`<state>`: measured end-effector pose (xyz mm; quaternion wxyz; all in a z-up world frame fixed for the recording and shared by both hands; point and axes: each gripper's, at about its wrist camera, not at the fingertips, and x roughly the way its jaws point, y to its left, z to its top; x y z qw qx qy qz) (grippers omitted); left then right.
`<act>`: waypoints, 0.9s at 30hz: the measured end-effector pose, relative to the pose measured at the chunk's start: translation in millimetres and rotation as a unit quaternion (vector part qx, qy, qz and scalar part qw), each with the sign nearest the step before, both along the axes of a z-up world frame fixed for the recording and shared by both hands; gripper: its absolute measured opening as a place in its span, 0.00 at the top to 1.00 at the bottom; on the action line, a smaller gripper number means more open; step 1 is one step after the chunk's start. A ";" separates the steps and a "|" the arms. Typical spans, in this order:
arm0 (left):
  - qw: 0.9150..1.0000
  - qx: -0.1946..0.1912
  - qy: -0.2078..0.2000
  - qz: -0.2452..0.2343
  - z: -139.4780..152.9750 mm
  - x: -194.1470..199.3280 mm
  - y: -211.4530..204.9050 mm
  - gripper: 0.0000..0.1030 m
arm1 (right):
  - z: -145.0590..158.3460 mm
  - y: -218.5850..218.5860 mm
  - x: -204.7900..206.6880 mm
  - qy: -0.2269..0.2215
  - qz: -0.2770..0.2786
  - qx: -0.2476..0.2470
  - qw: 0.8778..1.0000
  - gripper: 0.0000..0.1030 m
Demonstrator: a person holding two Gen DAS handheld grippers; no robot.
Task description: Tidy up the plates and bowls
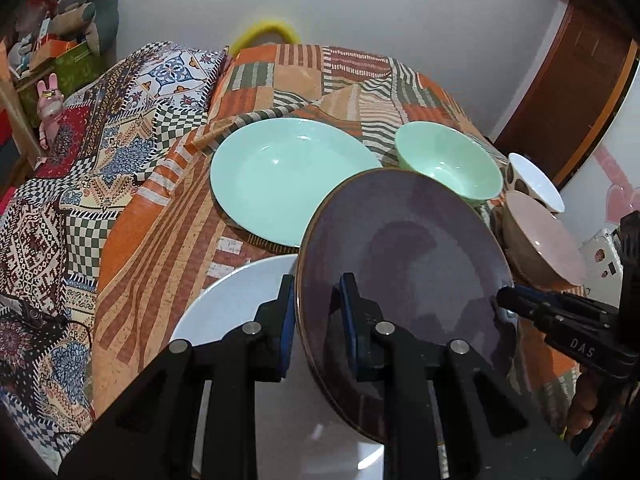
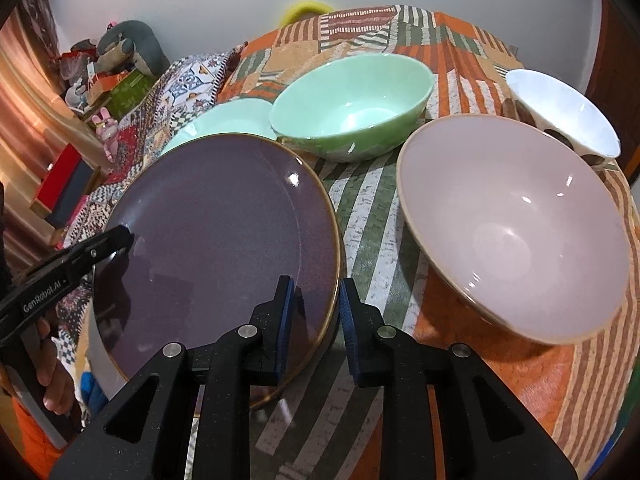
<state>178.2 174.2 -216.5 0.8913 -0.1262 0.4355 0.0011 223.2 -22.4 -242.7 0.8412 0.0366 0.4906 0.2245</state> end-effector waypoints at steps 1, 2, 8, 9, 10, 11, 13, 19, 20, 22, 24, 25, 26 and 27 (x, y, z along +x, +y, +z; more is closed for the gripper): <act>1.000 0.001 -0.001 0.000 2.7 -4.0 -1.6 0.80 | 2.5 -1.2 -1.4 -0.003 0.000 0.001 1.000 0.80; 1.000 0.001 -0.002 0.000 4.8 -7.0 -3.1 0.80 | 6.5 -3.0 -4.3 -0.007 0.001 0.003 1.000 0.80; 1.000 0.003 -0.009 -0.002 22.6 -29.0 -13.6 0.80 | 23.9 -13.6 -16.9 -0.021 0.001 0.014 1.000 0.80; 1.000 0.002 -0.011 -0.004 25.5 -32.7 -15.8 0.80 | 26.8 -16.2 -19.6 -0.023 0.000 0.017 1.000 0.80; 1.000 0.001 -0.012 -0.005 28.0 -35.5 -17.2 0.80 | 28.9 -18.3 -22.0 -0.025 0.000 0.018 1.000 0.80; 1.000 0.001 -0.013 -0.006 30.4 -38.9 -19.0 0.80 | 31.9 -21.0 -24.9 -0.028 0.000 0.020 0.999 0.80; 1.000 0.005 -0.017 -0.010 36.8 -46.1 -25.0 0.80 | 36.9 -27.2 -31.5 -0.033 -0.001 0.023 0.999 0.80; 1.000 0.004 -0.022 -0.021 47.8 -64.4 -43.5 0.80 | 47.5 -42.0 -45.7 -0.044 -0.007 0.025 0.999 0.80; 1.000 0.002 -0.022 -0.023 48.7 -66.7 -46.0 0.80 | 49.1 -45.3 -48.6 -0.046 -0.008 0.024 0.999 0.80; 0.999 0.001 -0.021 -0.029 50.5 -69.8 -53.1 0.80 | 50.7 -51.3 -52.8 -0.049 -0.011 0.022 0.998 0.80; 0.999 0.000 -0.020 -0.036 51.8 -73.2 -60.7 0.80 | 51.2 -57.0 -58.1 -0.050 -0.016 0.021 0.998 0.80; 0.999 0.000 -0.020 -0.039 52.2 -74.6 -64.1 0.80 | 51.7 -59.3 -60.6 -0.050 -0.017 0.021 0.998 0.80; 0.999 0.001 -0.020 -0.041 52.2 -76.2 -67.7 0.80 | 51.4 -62.4 -62.1 -0.050 -0.019 0.021 0.998 0.80; 0.999 0.002 -0.019 -0.044 52.4 -77.3 -71.6 0.80 | 50.5 -65.4 -63.8 -0.049 -0.022 0.020 0.998 0.80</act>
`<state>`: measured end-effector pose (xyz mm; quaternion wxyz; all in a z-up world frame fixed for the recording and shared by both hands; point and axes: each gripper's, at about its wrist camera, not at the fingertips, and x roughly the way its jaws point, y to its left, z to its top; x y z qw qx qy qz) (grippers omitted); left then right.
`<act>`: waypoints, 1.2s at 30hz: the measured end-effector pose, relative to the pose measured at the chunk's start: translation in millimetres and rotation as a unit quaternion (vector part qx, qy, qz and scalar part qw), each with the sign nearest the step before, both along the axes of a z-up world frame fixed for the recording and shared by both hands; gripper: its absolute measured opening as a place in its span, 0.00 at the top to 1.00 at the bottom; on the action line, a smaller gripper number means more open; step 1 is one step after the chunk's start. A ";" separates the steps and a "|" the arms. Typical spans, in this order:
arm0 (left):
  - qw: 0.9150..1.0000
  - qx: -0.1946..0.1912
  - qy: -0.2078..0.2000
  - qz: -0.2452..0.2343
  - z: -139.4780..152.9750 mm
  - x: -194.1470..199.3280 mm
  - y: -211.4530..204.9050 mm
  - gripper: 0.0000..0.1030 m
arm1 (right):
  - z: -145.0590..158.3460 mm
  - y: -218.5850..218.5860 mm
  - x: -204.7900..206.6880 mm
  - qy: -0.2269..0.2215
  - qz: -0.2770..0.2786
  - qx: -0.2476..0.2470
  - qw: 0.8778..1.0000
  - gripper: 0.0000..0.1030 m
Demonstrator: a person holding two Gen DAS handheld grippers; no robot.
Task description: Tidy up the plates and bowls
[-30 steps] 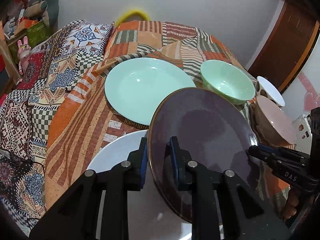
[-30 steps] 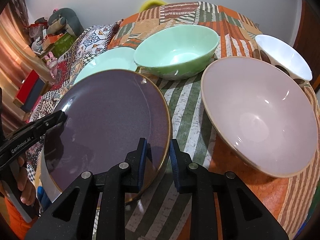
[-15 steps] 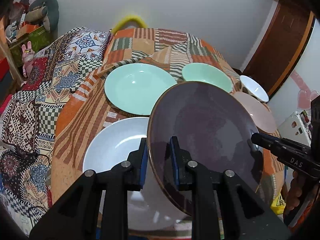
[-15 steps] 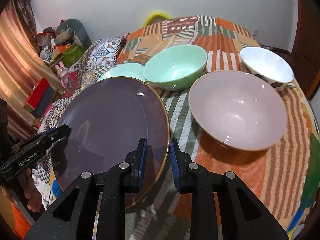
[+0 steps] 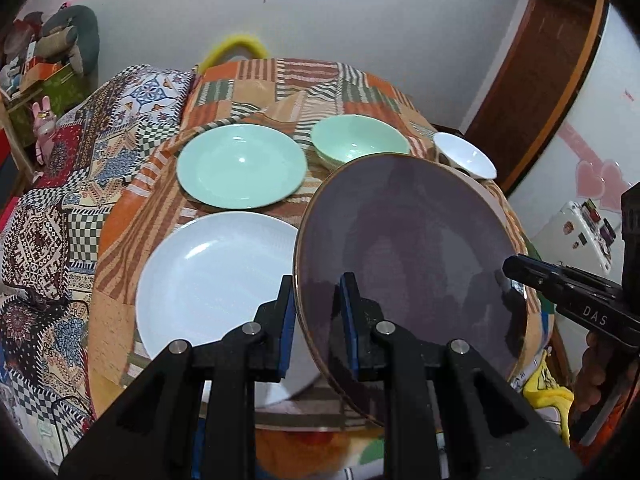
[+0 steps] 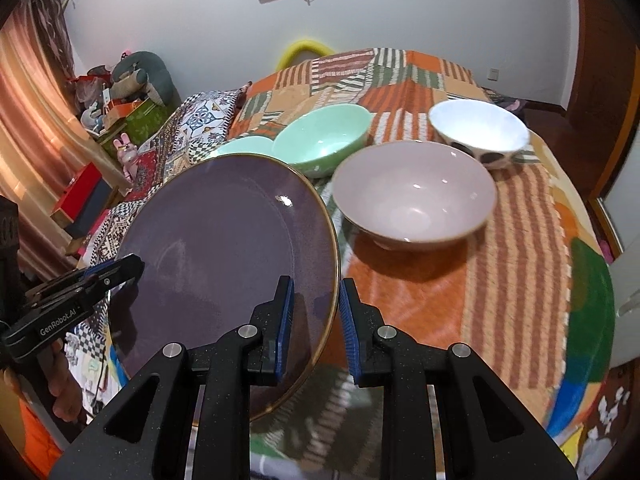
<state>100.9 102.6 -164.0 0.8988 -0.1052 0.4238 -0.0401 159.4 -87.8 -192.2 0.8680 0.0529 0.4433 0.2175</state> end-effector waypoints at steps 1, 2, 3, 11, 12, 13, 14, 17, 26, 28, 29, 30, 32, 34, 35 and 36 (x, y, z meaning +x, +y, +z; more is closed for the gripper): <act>1.000 0.001 0.001 -0.003 0.1 -1.1 -4.2 0.80 | -0.8 -3.9 -2.3 0.000 -0.001 0.000 1.000 0.80; 1.000 0.001 0.002 -0.006 -0.1 -2.3 -7.7 0.80 | -1.9 -7.6 -4.4 0.001 -0.004 -0.001 1.000 0.80; 1.000 0.002 0.003 -0.009 -0.5 -3.2 -11.2 0.80 | -2.5 -9.7 -5.7 0.002 -0.007 -0.002 1.000 0.80; 0.999 0.005 0.019 -0.034 -10.5 -5.2 -33.0 0.79 | -10.8 -25.6 -16.1 0.014 -0.025 -0.001 1.000 0.80; 0.999 0.007 0.021 -0.038 -12.7 -5.3 -36.0 0.79 | -12.9 -28.8 -17.2 0.017 -0.027 0.000 0.999 0.80; 0.999 0.007 0.023 -0.040 -14.3 -4.9 -37.1 0.79 | -14.4 -30.7 -18.2 0.019 -0.029 0.001 0.999 0.80; 0.999 0.008 0.027 -0.042 -16.7 -4.2 -39.3 0.79 | -16.6 -32.7 -19.2 0.023 -0.031 0.002 0.999 0.80; 0.998 0.008 0.039 -0.049 -24.3 -0.5 -43.9 0.79 | -22.4 -39.6 -22.1 0.032 -0.035 0.003 0.999 0.80; 0.995 0.009 0.076 -0.065 -46.2 12.8 -56.2 0.79 | -40.7 -51.2 -20.8 0.059 -0.048 -0.003 0.997 0.80; 0.994 0.009 0.083 -0.069 -51.0 15.3 -59.2 0.78 | -44.7 -53.0 -20.5 0.063 -0.051 -0.005 0.997 0.80; 0.994 0.008 0.087 -0.070 -53.6 17.1 -60.1 0.78 | -46.6 -53.9 -20.4 0.066 -0.052 -0.005 0.996 0.80; 0.993 0.008 0.092 -0.072 -56.6 19.1 -61.2 0.78 | -48.3 -54.7 -20.3 0.068 -0.053 -0.005 0.996 0.80; 0.992 0.006 0.096 -0.075 -59.6 21.3 -62.6 0.78 | -51.3 -56.5 -19.3 0.072 -0.056 -0.005 0.996 0.80; 0.992 0.005 0.102 -0.079 -63.4 24.7 -64.8 0.77 | -52.8 -57.8 -17.8 0.074 -0.058 -0.005 0.996 0.80; 0.991 0.005 0.104 -0.080 -64.8 26.0 -66.0 0.76 | -53.4 -58.4 -17.0 0.076 -0.059 -0.005 0.995 0.80; 0.991 0.005 0.106 -0.081 -66.2 27.5 -67.1 0.76 | -53.8 -58.8 -16.8 0.077 -0.060 -0.005 0.995 0.80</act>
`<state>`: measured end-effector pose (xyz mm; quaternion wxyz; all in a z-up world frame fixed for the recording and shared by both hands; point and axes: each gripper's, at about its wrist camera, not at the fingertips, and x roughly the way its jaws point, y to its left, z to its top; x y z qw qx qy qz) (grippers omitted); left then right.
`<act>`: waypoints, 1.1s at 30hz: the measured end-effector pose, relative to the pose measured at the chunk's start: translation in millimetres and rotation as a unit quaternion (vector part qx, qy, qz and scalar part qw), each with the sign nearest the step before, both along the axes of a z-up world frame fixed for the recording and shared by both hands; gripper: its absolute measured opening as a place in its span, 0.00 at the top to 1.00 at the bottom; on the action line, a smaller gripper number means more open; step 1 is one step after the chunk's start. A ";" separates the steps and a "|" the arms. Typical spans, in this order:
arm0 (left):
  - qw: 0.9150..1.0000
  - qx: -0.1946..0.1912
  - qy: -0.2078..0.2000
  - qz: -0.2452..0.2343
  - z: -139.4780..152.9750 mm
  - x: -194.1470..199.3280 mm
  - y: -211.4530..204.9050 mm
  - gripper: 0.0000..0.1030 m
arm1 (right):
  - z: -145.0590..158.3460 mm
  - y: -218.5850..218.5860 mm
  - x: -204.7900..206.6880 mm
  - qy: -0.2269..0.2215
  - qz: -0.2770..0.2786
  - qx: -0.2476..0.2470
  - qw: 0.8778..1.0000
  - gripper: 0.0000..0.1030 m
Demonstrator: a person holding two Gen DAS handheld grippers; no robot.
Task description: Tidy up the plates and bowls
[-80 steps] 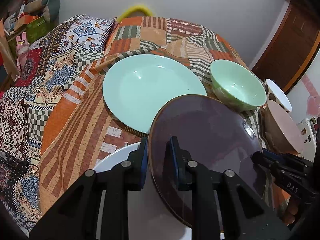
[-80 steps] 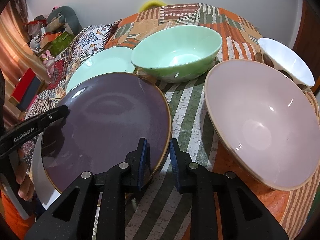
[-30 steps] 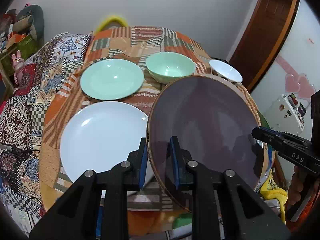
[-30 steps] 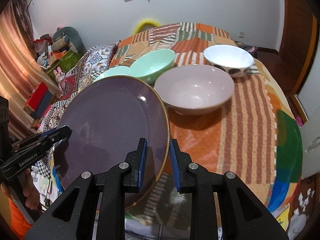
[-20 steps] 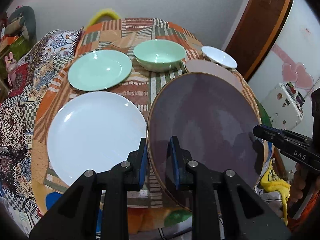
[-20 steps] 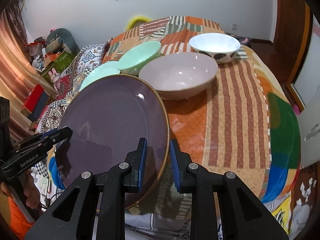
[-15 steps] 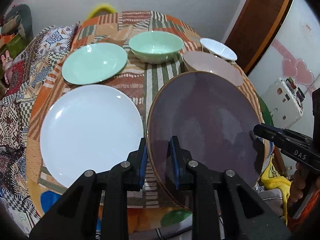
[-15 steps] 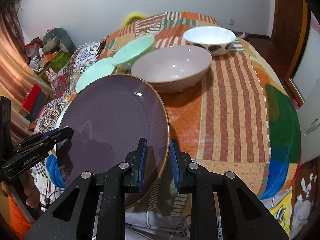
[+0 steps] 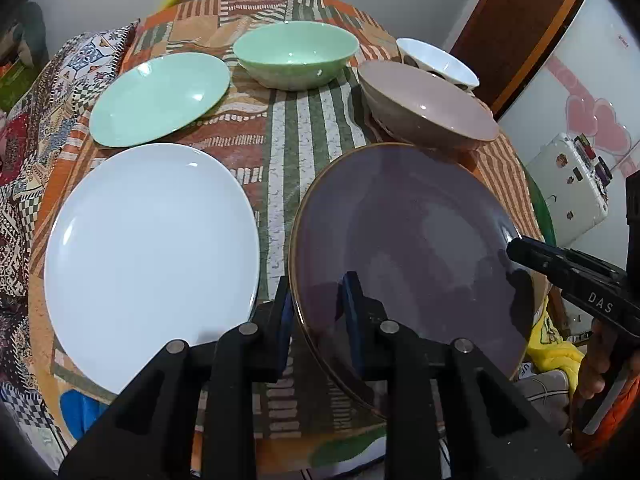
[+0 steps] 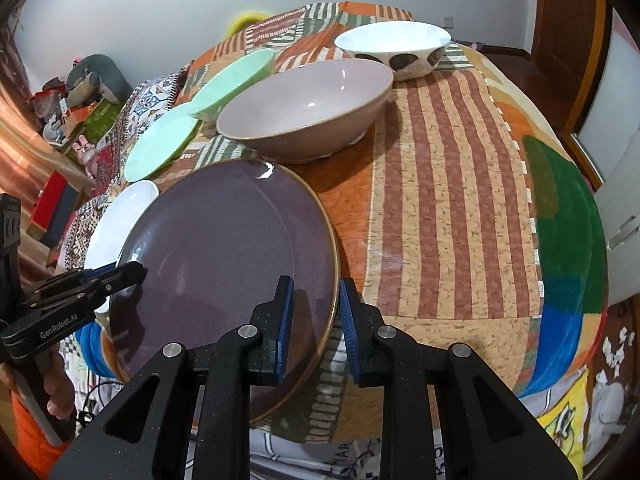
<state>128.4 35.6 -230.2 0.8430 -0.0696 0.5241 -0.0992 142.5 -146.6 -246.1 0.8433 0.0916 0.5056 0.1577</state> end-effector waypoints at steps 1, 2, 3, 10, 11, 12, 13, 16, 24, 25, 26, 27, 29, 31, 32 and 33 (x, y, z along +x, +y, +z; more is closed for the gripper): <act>1.000 -0.001 0.002 -0.001 -1.4 2.3 -0.4 0.76 | -0.8 -0.9 0.3 0.001 -0.001 -0.001 1.000 0.80; 1.000 -0.001 0.004 -0.001 -2.8 4.1 -0.9 0.76 | -2.1 -1.6 0.6 0.002 -0.001 -0.002 1.000 0.80; 1.000 -0.001 0.004 -0.002 -3.6 4.9 -1.6 0.76 | -2.9 -2.0 0.8 0.003 -0.002 -0.002 1.000 0.80; 1.000 0.000 0.011 -0.005 -8.7 8.8 -2.6 0.74 | -6.6 -2.4 2.1 0.003 0.001 -0.012 1.000 0.79; 1.000 -0.001 0.011 -0.004 -9.3 8.9 -2.3 0.74 | -6.7 -1.5 2.4 0.001 0.003 -0.016 1.000 0.79; 1.000 -0.002 0.012 -0.004 -9.9 9.0 -2.0 0.74 | -6.6 -0.6 3.0 0.001 0.003 -0.017 1.000 0.79; 1.000 -0.003 0.012 -0.003 -10.2 8.9 -1.8 0.74 | -7.1 -0.3 3.6 0.002 0.003 -0.017 1.000 0.79; 1.000 -0.004 0.011 -0.003 -9.6 8.4 -1.8 0.74 | -7.8 -2.2 4.7 0.006 0.005 -0.010 1.000 0.77; 0.999 0.032 -0.035 -0.006 13.1 -1.1 -3.1 0.74 | 0.6 -7.4 3.9 0.002 -0.002 -0.010 1.000 0.71; 0.999 0.033 -0.040 -0.005 16.4 -2.1 -1.9 0.74 | 3.9 -8.6 3.1 -0.002 -0.003 -0.011 1.000 0.70; 0.998 0.034 -0.045 -0.003 20.2 -3.4 -0.3 0.74 | 7.1 -9.0 2.3 -0.005 -0.004 -0.009 1.000 0.68; 0.998 0.035 -0.053 0.001 25.4 -5.4 2.3 0.74 | 10.2 -8.7 2.2 -0.008 -0.004 -0.008 1.000 0.67; 0.997 0.032 -0.064 0.009 33.8 -8.6 8.3 0.74 | 17.6 -7.6 1.2 -0.018 -0.003 -0.005 1.000 0.65; 0.996 0.029 -0.078 0.018 44.4 -13.8 16.0 0.72 | 28.5 -4.3 0.3 -0.032 0.003 -0.002 0.999 0.63; 0.995 0.031 -0.087 0.024 50.3 -16.6 20.2 0.72 | 32.9 -2.3 0.2 -0.039 0.006 -0.001 0.999 0.60; 0.995 0.032 -0.093 0.028 54.8 -18.6 23.0 0.72 | 37.5 0.3 0.0 -0.046 0.010 -0.001 0.999 0.59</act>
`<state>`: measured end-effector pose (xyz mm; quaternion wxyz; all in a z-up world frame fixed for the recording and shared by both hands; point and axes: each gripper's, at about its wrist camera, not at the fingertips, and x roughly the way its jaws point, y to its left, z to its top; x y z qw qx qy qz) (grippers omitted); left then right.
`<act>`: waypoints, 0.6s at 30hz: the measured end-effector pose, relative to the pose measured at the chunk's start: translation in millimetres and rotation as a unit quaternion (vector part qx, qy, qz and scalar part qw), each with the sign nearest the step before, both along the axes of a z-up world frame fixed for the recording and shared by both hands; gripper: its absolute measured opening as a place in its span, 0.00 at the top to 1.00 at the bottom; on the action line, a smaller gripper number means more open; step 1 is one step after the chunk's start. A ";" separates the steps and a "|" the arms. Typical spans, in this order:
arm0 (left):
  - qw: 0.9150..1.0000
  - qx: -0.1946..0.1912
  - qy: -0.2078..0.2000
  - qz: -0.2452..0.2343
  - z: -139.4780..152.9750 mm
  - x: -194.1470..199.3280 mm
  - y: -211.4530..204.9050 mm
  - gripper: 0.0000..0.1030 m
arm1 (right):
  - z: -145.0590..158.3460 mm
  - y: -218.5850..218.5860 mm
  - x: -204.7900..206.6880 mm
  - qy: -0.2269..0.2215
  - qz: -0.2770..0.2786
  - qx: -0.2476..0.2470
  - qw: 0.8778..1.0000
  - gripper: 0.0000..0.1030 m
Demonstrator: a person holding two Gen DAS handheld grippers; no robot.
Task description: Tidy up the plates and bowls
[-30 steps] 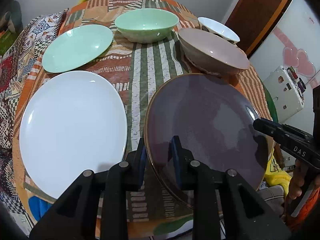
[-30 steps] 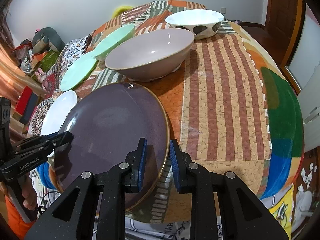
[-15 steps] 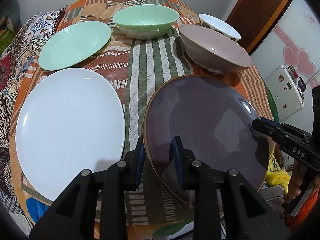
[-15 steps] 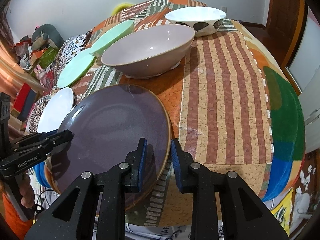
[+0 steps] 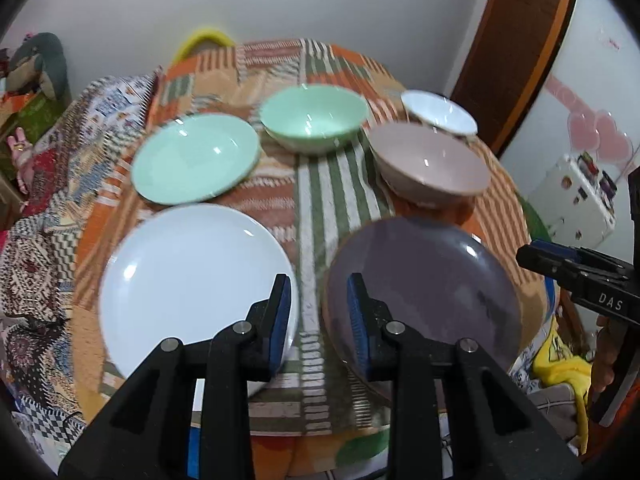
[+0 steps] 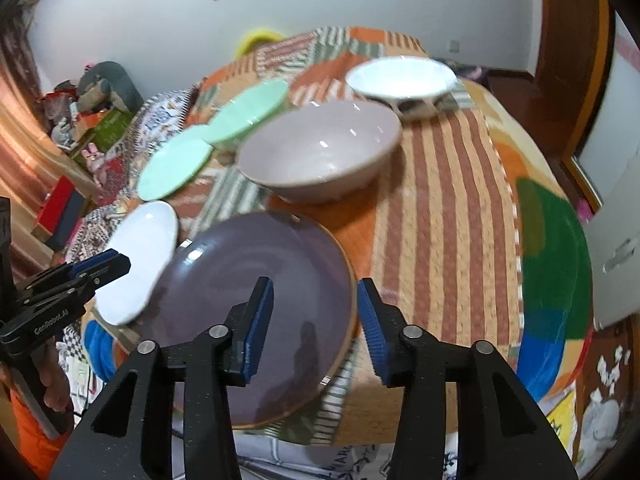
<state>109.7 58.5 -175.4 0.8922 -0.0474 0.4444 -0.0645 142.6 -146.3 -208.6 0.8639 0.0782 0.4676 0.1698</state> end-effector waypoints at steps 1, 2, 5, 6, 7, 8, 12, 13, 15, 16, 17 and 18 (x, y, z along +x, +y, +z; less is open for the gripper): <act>1.000 0.003 -0.009 0.007 6.2 -3.3 4.9 0.72 | 4.7 3.5 -0.2 -0.008 0.004 -0.001 1.000 0.57; 1.000 0.005 -0.016 0.013 10.8 -5.8 9.0 0.71 | 9.5 7.8 -1.2 -0.017 0.007 -0.002 1.000 0.56; 0.999 0.010 -0.035 0.030 22.1 -12.9 21.4 0.62 | 22.0 21.0 -2.1 -0.036 0.022 0.004 0.999 0.55; 0.998 0.013 -0.043 0.037 25.9 -16.1 26.6 0.60 | 24.8 25.5 -2.1 -0.042 0.026 0.004 0.999 0.55; 0.998 0.015 -0.048 0.043 27.9 -17.6 29.0 0.57 | 28.1 30.5 -2.2 -0.048 0.031 0.005 0.998 0.55; 0.997 0.019 -0.054 0.050 30.9 -20.1 33.8 0.56 | 32.5 37.4 -2.2 -0.055 0.039 0.006 0.998 0.55; 0.995 0.024 -0.067 0.075 38.1 -30.5 55.2 0.49 | 42.0 61.2 -0.1 -0.073 0.063 0.007 0.995 0.55; 0.994 0.025 -0.069 0.082 39.2 -33.7 60.4 0.46 | 43.0 66.0 0.3 -0.075 0.068 0.008 0.995 0.54; 0.992 0.030 -0.071 0.099 39.8 -37.8 72.7 0.43 | 44.4 79.3 2.1 -0.078 0.081 0.009 0.994 0.54; 0.992 0.031 -0.070 0.104 38.5 -38.3 76.3 0.42 | 44.4 85.0 2.9 -0.079 0.087 0.009 0.993 0.54; 0.991 0.032 -0.068 0.109 36.8 -38.8 81.2 0.40 | 44.2 91.4 4.0 -0.080 0.092 0.008 0.992 0.54; 0.991 0.031 -0.065 0.114 34.8 -39.6 87.6 0.39 | 43.6 98.5 5.4 -0.080 0.099 0.007 0.992 0.54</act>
